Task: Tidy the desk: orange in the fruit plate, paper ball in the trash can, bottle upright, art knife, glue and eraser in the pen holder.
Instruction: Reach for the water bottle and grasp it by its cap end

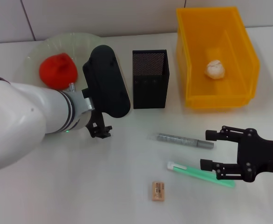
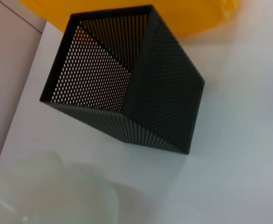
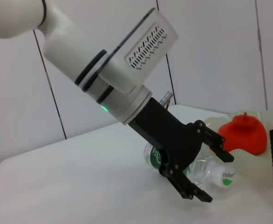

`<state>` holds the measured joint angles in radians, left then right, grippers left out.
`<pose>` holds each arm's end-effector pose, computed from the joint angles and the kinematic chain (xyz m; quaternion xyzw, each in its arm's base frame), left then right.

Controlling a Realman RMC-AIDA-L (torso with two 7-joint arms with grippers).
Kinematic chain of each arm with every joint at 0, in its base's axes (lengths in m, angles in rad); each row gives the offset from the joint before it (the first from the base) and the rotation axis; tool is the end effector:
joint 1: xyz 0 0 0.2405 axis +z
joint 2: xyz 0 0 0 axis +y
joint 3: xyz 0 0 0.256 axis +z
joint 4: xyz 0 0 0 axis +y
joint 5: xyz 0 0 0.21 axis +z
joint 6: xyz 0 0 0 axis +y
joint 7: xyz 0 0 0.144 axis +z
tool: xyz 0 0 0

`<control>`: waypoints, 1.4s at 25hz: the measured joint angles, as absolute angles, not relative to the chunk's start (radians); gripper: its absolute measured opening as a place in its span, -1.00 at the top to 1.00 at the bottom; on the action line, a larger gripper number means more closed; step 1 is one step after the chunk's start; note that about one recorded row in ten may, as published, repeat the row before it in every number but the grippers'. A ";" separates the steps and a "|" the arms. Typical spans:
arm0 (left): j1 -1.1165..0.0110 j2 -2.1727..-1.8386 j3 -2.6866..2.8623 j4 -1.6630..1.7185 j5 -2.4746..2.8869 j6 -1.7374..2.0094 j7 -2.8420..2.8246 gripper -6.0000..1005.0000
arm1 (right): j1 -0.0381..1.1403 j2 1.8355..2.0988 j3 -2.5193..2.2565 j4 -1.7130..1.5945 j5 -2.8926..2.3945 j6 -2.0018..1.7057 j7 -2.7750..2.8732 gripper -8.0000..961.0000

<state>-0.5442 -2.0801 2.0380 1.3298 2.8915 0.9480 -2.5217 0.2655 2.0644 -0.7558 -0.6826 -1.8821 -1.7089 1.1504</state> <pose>-0.1538 0.3475 -0.0964 -0.9334 0.0425 0.2271 0.2745 0.3110 0.2481 0.0094 -0.9356 0.1809 0.2692 0.1397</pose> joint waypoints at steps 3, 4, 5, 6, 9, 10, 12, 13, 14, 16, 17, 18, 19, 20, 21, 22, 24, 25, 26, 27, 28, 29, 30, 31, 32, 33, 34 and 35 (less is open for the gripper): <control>-0.552 -2.080 2.032 1.315 2.892 0.938 -2.522 -0.63 | 0.267 2.063 -0.757 -0.683 -1.882 -1.707 1.151 -0.65; -0.555 -2.080 2.030 1.309 2.892 0.933 -2.521 -0.63 | 0.267 2.063 -0.760 -0.683 -1.882 -1.705 1.151 -0.65; -0.560 -2.080 2.027 1.297 2.892 0.921 -2.519 -0.63 | 0.267 2.064 -0.762 -0.683 -1.882 -1.704 1.151 -0.65; -0.560 -2.080 2.027 1.295 2.892 0.917 -2.519 -0.63 | 0.267 2.064 -0.763 -0.683 -1.882 -1.703 1.151 -0.65; -0.562 -2.080 2.026 1.287 2.892 0.896 -2.518 -0.63 | 0.268 2.064 -0.764 -0.683 -1.882 -1.702 1.151 -0.65; -0.562 -2.080 2.026 1.283 2.892 0.892 -2.518 -0.63 | 0.268 2.064 -0.764 -0.683 -1.882 -1.701 1.151 -0.65; -0.562 -2.080 2.027 1.274 2.892 0.884 -2.517 -0.63 | 0.268 2.064 -0.764 -0.683 -1.882 -1.701 1.151 -0.65; -0.563 -2.080 2.028 1.269 2.892 0.879 -2.517 -0.63 | 0.268 2.064 -0.764 -0.683 -1.882 -1.701 1.151 -0.65; -0.563 -2.080 2.029 1.267 2.892 0.876 -2.517 -0.63 | 0.268 2.064 -0.763 -0.683 -1.882 -1.701 1.151 -0.65; -0.564 -2.080 2.032 1.264 2.892 0.873 -2.517 -0.63 | 0.268 2.064 -0.763 -0.683 -1.882 -1.701 1.151 -0.65; -0.564 -2.080 2.032 1.264 2.892 0.873 -2.517 -0.63 | 0.268 2.065 -0.763 -0.683 -1.882 -1.701 1.151 -0.65; -0.564 -2.080 2.033 1.263 2.892 0.873 -2.517 -0.63 | 0.269 2.065 -0.763 -0.683 -1.882 -1.701 1.151 -0.65; -0.564 -2.080 2.033 1.263 2.892 0.874 -2.517 -0.63 | 0.269 2.065 -0.763 -0.683 -1.882 -1.701 1.151 -0.65; -0.564 -2.080 2.032 1.263 2.892 0.875 -2.517 -0.63 | 0.268 2.065 -0.764 -0.683 -1.882 -1.701 1.151 -0.65; -0.564 -2.080 2.031 1.263 2.892 0.878 -2.517 -0.63 | 0.268 2.065 -0.764 -0.683 -1.882 -1.701 1.151 -0.65; -0.564 -2.080 2.031 1.263 2.892 0.881 -2.517 -0.63 | 0.268 2.065 -0.764 -0.683 -1.882 -1.701 1.151 -0.65; -0.565 -2.080 2.031 1.263 2.892 0.886 -2.517 -0.63 | 0.267 2.065 -0.763 -0.683 -1.882 -1.701 1.151 -0.65; -0.565 -2.080 2.032 1.263 2.892 0.889 -2.517 -0.56 | 0.266 2.065 -0.763 -0.683 -1.882 -1.701 1.151 -0.65; -0.565 -2.080 2.033 1.262 2.892 0.895 -2.517 -0.49 | 0.266 2.065 -0.762 -0.683 -1.882 -1.701 1.151 -0.65; -0.565 -2.080 2.033 1.262 2.892 0.895 -2.517 -0.42 | 0.266 2.065 -0.762 -0.683 -1.882 -1.701 1.151 -0.65; -0.564 -2.080 2.034 1.262 2.892 0.898 -2.517 -0.36 | 0.266 2.065 -0.762 -0.683 -1.882 -1.701 1.151 -0.65; -0.564 -2.080 2.034 1.262 2.892 0.900 -2.517 -0.29 | 0.266 2.065 -0.762 -0.683 -1.882 -1.701 1.151 -0.65; -0.564 -2.080 2.034 1.262 2.892 0.903 -2.517 -0.24 | 0.265 2.065 -0.762 -0.683 -1.882 -1.701 1.151 -0.65; -0.564 -2.080 2.034 1.262 2.892 0.907 -2.515 -0.19 | 0.265 2.065 -0.762 -0.683 -1.882 -1.701 1.151 -0.65; -0.564 -2.080 2.034 1.262 2.892 0.907 -2.515 -0.14 | 0.266 2.065 -0.762 -0.683 -1.882 -1.701 1.151 -0.65; -0.563 -2.080 2.034 1.262 2.892 0.909 -2.514 -0.10 | 0.267 2.065 -0.762 -0.680 -1.882 -1.701 1.151 -0.65; -0.563 -2.080 2.034 1.262 2.892 0.909 -2.514 -0.05 | 0.267 2.065 -0.762 -0.680 -1.882 -1.701 1.151 -0.65; -0.563 -2.080 2.034 1.262 2.892 0.909 -2.514 0.00 | 0.267 2.065 -0.762 -0.678 -1.882 -1.701 1.150 -0.65</control>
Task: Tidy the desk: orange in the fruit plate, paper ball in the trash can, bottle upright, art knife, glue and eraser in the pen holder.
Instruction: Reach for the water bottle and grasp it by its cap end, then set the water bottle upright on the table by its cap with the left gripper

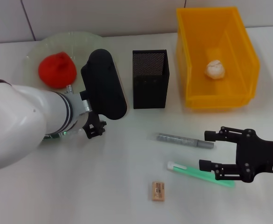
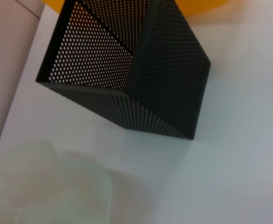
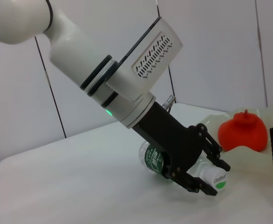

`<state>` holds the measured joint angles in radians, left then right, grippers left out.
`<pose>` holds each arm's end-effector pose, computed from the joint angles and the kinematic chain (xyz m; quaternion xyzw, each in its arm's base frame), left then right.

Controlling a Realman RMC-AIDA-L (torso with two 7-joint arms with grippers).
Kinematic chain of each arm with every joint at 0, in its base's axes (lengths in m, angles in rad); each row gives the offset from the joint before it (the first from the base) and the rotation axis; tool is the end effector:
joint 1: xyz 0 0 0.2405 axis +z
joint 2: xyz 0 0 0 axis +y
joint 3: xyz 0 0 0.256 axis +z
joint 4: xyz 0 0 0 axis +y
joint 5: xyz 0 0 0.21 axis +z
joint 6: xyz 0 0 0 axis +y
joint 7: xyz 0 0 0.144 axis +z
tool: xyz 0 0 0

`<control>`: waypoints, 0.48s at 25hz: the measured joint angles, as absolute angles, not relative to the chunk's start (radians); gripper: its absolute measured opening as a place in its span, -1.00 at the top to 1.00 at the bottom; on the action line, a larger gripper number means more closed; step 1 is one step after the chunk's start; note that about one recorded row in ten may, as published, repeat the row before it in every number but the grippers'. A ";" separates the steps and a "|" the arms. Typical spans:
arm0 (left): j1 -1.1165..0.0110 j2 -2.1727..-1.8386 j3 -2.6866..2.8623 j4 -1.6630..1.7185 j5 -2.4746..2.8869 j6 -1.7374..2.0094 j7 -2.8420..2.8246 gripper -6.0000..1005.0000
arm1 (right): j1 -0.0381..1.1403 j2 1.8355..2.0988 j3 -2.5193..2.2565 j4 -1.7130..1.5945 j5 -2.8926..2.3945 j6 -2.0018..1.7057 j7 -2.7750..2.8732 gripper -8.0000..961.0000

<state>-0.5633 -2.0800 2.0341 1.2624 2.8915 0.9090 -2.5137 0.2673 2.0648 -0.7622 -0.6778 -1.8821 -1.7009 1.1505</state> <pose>-0.1635 0.3540 -0.0995 -0.9308 0.0428 0.2361 0.2757 0.3111 0.2486 0.0075 -0.9360 0.1825 0.2672 0.1387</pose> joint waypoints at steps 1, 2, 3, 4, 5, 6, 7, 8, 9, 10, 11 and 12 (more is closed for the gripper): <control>-0.561 -2.080 2.034 1.262 2.892 0.912 -2.510 0.05 | 0.268 2.065 -0.760 -0.675 -1.882 -1.701 1.150 -0.65; -0.561 -2.080 2.034 1.262 2.892 0.912 -2.510 0.05 | 0.268 2.065 -0.760 -0.675 -1.882 -1.701 1.150 -0.65; -0.560 -2.080 2.034 1.265 2.892 0.917 -2.506 0.05 | 0.268 2.065 -0.758 -0.674 -1.882 -1.701 1.150 -0.65; -0.560 -2.080 2.034 1.265 2.892 0.917 -2.506 0.05 | 0.268 2.065 -0.758 -0.674 -1.882 -1.701 1.150 -0.65; -0.560 -2.080 2.034 1.265 2.892 0.917 -2.506 0.06 | 0.268 2.065 -0.758 -0.674 -1.882 -1.700 1.150 -0.65; -0.563 -2.080 2.029 1.291 2.892 0.952 -2.507 0.07 | 0.269 2.065 -0.758 -0.673 -1.882 -1.700 1.150 -0.65; -0.563 -2.080 2.029 1.291 2.892 0.952 -2.507 0.07 | 0.269 2.065 -0.758 -0.673 -1.882 -1.700 1.150 -0.65; -0.562 -2.080 2.028 1.307 2.892 0.962 -2.509 0.08 | 0.269 2.065 -0.759 -0.673 -1.882 -1.700 1.150 -0.65; -0.559 -2.080 2.028 1.323 2.892 0.971 -2.511 0.08 | 0.268 2.065 -0.758 -0.673 -1.882 -1.700 1.150 -0.65; -0.555 -2.080 2.027 1.338 2.892 0.981 -2.512 0.08 | 0.269 2.065 -0.758 -0.673 -1.882 -1.700 1.151 -0.65; -0.550 -2.079 2.026 1.370 2.891 1.012 -2.514 0.09 | 0.268 2.065 -0.758 -0.673 -1.882 -1.700 1.150 -0.65; -0.550 -2.079 2.026 1.370 2.891 1.012 -2.514 0.09 | 0.268 2.065 -0.758 -0.673 -1.882 -1.700 1.150 -0.65</control>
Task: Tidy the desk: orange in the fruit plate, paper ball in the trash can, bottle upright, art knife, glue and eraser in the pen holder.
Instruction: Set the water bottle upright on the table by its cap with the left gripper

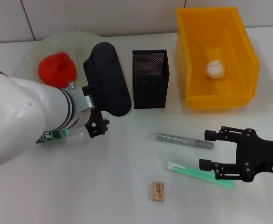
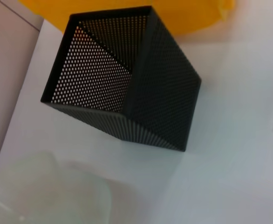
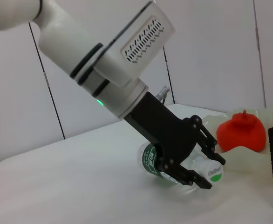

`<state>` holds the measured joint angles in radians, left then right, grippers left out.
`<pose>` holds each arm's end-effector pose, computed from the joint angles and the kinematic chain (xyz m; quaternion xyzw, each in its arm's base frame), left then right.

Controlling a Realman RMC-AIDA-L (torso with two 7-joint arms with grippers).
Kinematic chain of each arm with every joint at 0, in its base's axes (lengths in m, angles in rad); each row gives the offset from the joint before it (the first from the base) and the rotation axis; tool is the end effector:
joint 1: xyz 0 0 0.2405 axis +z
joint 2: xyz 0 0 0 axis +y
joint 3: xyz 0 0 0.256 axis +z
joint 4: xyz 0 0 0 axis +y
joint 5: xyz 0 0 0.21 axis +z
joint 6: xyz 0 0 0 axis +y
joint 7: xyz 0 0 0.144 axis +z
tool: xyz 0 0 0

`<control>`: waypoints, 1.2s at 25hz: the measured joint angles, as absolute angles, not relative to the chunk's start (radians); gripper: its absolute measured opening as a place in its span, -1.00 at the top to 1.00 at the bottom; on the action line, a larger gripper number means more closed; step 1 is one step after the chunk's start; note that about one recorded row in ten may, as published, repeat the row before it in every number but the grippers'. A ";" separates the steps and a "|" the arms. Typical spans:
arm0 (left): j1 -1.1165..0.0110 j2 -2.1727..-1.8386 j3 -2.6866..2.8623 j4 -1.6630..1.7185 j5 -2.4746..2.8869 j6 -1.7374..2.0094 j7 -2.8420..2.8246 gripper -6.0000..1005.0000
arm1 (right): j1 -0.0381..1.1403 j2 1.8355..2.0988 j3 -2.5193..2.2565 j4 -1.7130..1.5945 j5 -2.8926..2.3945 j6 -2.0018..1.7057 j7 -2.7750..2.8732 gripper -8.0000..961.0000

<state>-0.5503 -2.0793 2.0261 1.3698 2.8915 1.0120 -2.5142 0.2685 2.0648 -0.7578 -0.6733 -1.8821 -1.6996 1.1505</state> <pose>-0.1476 0.3457 -0.0908 -0.9330 0.0437 0.2357 0.2686 0.3114 0.2488 0.0074 -0.9350 0.1845 0.2685 0.1400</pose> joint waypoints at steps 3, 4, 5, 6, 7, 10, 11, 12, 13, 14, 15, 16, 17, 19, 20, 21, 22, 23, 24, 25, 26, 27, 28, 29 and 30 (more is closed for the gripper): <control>-0.539 -2.079 2.025 1.420 2.891 1.069 -2.521 0.09 | 0.267 2.065 -0.757 -0.673 -1.882 -1.700 1.150 -0.65; -0.525 -2.079 2.025 1.457 2.890 1.091 -2.531 0.09 | 0.264 2.065 -0.756 -0.673 -1.882 -1.699 1.151 -0.65; -0.525 -2.079 2.025 1.457 2.890 1.091 -2.531 0.10 | 0.264 2.065 -0.756 -0.673 -1.882 -1.699 1.151 -0.65; -0.516 -2.079 2.025 1.477 2.890 1.101 -2.535 0.10 | 0.262 2.065 -0.755 -0.673 -1.882 -1.699 1.151 -0.65; -0.509 -2.078 2.025 1.492 2.890 1.108 -2.539 0.10 | 0.262 2.065 -0.755 -0.673 -1.882 -1.699 1.151 -0.65; -0.475 -2.077 2.012 1.552 2.889 1.128 -2.543 0.10 | 0.261 2.065 -0.755 -0.673 -1.882 -1.699 1.150 -0.65; -0.466 -2.077 2.005 1.564 2.887 1.129 -2.544 0.11 | 0.262 2.065 -0.755 -0.673 -1.882 -1.699 1.150 -0.65; -0.460 -2.077 2.000 1.573 2.887 1.130 -2.545 0.11 | 0.262 2.065 -0.755 -0.673 -1.882 -1.699 1.150 -0.65; -0.460 -2.077 2.000 1.573 2.887 1.130 -2.545 0.11 | 0.262 2.065 -0.755 -0.673 -1.882 -1.700 1.151 -0.65; -0.438 -2.077 1.981 1.599 2.880 1.130 -2.546 0.11 | 0.264 2.065 -0.755 -0.673 -1.882 -1.700 1.150 -0.65; -0.438 -2.077 1.981 1.599 2.880 1.130 -2.546 0.11 | 0.264 2.065 -0.755 -0.673 -1.882 -1.700 1.150 -0.65; -0.426 -2.077 1.974 1.609 2.875 1.128 -2.546 0.11 | 0.265 2.065 -0.755 -0.673 -1.882 -1.701 1.150 -0.65; -0.426 -2.077 1.974 1.609 2.875 1.128 -2.546 0.11 | 0.266 2.065 -0.755 -0.673 -1.882 -1.701 1.150 -0.65; -0.397 -2.074 1.948 1.652 2.840 1.124 -2.537 0.11 | 0.268 2.065 -0.755 -0.673 -1.882 -1.702 1.151 -0.65; -0.394 -2.074 1.942 1.660 2.832 1.124 -2.535 0.11 | 0.268 2.065 -0.755 -0.673 -1.882 -1.702 1.151 -0.65; -0.390 -2.073 1.935 1.666 2.825 1.125 -2.532 0.11 | 0.269 2.065 -0.755 -0.673 -1.882 -1.703 1.151 -0.65; -0.385 -2.073 1.924 1.677 2.812 1.127 -2.528 0.11 | 0.269 2.065 -0.755 -0.673 -1.882 -1.703 1.151 -0.65; -0.378 -2.072 1.909 1.692 2.795 1.130 -2.520 0.11 | 0.270 2.065 -0.755 -0.674 -1.882 -1.705 1.150 -0.65; -0.366 -2.071 1.888 1.713 2.775 1.137 -2.509 0.11 | 0.270 2.065 -0.755 -0.676 -1.880 -1.708 1.151 -0.65; -0.366 -2.071 1.888 1.713 2.775 1.137 -2.509 0.12 | 0.270 2.065 -0.755 -0.676 -1.880 -1.708 1.151 -0.65; -0.350 -2.070 1.875 1.734 2.767 1.140 -2.503 0.12 | 0.271 2.065 -0.755 -0.677 -1.877 -1.710 1.150 -0.65; -0.350 -2.070 1.875 1.734 2.767 1.140 -2.503 0.12 | 0.271 2.065 -0.755 -0.677 -1.877 -1.710 1.150 -0.65; -0.343 -2.070 1.871 1.741 2.765 1.139 -2.503 0.12 | 0.271 2.065 -0.755 -0.678 -1.877 -1.710 1.150 -0.65; -0.331 -2.071 1.864 1.753 2.764 1.137 -2.503 0.11 | 0.273 2.065 -0.755 -0.679 -1.877 -1.710 1.150 -0.65; -0.331 -2.071 1.864 1.753 2.764 1.137 -2.503 0.11 | 0.273 2.065 -0.755 -0.679 -1.877 -1.710 1.150 -0.65</control>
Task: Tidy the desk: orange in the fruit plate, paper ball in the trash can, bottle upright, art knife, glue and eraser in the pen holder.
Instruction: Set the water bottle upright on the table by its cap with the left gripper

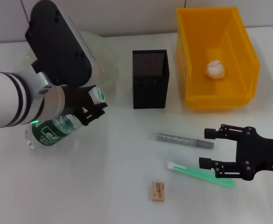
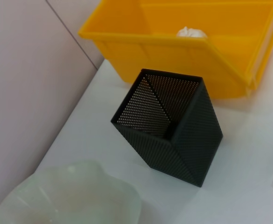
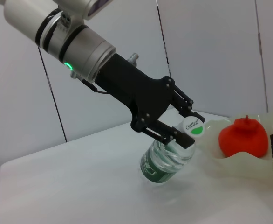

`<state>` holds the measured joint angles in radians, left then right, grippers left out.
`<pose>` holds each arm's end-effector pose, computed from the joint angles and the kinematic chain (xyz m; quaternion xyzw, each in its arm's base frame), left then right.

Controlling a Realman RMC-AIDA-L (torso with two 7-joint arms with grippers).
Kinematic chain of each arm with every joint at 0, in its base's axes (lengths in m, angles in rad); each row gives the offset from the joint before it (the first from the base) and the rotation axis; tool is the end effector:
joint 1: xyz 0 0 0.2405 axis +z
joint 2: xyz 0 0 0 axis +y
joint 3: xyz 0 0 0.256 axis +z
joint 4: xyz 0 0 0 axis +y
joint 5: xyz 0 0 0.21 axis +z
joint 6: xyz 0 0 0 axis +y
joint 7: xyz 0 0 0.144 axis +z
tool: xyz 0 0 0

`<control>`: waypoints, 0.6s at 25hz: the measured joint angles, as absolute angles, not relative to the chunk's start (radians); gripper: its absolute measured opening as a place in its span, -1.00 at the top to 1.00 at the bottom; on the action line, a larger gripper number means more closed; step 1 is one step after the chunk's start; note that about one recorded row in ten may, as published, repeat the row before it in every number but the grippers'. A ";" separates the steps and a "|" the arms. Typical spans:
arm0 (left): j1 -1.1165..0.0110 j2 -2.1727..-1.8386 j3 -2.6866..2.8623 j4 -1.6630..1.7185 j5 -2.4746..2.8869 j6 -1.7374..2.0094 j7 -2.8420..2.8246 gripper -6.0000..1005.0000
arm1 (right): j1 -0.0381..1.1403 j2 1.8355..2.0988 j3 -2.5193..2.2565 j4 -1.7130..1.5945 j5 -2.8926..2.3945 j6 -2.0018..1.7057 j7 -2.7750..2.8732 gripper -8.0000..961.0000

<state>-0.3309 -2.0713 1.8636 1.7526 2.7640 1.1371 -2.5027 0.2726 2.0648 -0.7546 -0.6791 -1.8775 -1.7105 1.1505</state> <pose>-0.1272 0.3206 -0.0296 -0.9438 -0.0478 0.1230 0.3031 0.3089 0.2502 0.0093 -0.9350 0.1787 0.2729 0.1391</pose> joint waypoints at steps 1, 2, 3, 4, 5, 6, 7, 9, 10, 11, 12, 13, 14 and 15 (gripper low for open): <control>-0.328 -2.072 1.862 1.755 2.764 1.136 -2.503 0.11 | 0.273 2.065 -0.755 -0.680 -1.878 -1.710 1.151 -0.65; -0.323 -2.072 1.857 1.762 2.762 1.137 -2.503 0.11 | 0.273 2.065 -0.755 -0.680 -1.878 -1.710 1.152 -0.65; -0.320 -2.072 1.854 1.768 2.760 1.137 -2.503 0.11 | 0.273 2.065 -0.755 -0.681 -1.878 -1.710 1.153 -0.65; -0.311 -2.071 1.847 1.782 2.756 1.141 -2.503 0.11 | 0.273 2.065 -0.755 -0.681 -1.878 -1.710 1.157 -0.65; -0.311 -2.071 1.847 1.782 2.756 1.141 -2.503 0.11 | 0.273 2.065 -0.755 -0.681 -1.878 -1.710 1.157 -0.65; -0.307 -2.071 1.844 1.790 2.754 1.143 -2.503 0.11 | 0.274 2.065 -0.755 -0.681 -1.877 -1.711 1.158 -0.65; -0.302 -2.071 1.840 1.797 2.751 1.143 -2.503 0.11 | 0.274 2.065 -0.755 -0.681 -1.878 -1.710 1.159 -0.65; -0.294 -2.071 1.826 1.809 2.749 1.149 -2.507 0.12 | 0.274 2.065 -0.755 -0.682 -1.878 -1.710 1.160 -0.65; -0.294 -2.071 1.826 1.809 2.749 1.149 -2.507 0.12 | 0.274 2.065 -0.755 -0.682 -1.878 -1.710 1.160 -0.65; -0.292 -2.071 1.819 1.812 2.745 1.152 -2.508 0.12 | 0.274 2.065 -0.755 -0.683 -1.878 -1.710 1.160 -0.65; -0.290 -2.071 1.810 1.816 2.732 1.155 -2.508 0.12 | 0.274 2.065 -0.755 -0.683 -1.878 -1.710 1.160 -0.65; -0.287 -2.071 1.800 1.819 2.712 1.157 -2.504 0.12 | 0.274 2.065 -0.755 -0.683 -1.877 -1.710 1.160 -0.65; -0.279 -2.070 1.775 1.821 2.661 1.158 -2.481 0.12 | 0.273 2.065 -0.755 -0.683 -1.877 -1.710 1.160 -0.65; -0.279 -2.070 1.775 1.821 2.661 1.158 -2.481 0.12 | 0.273 2.065 -0.755 -0.683 -1.877 -1.710 1.160 -0.65</control>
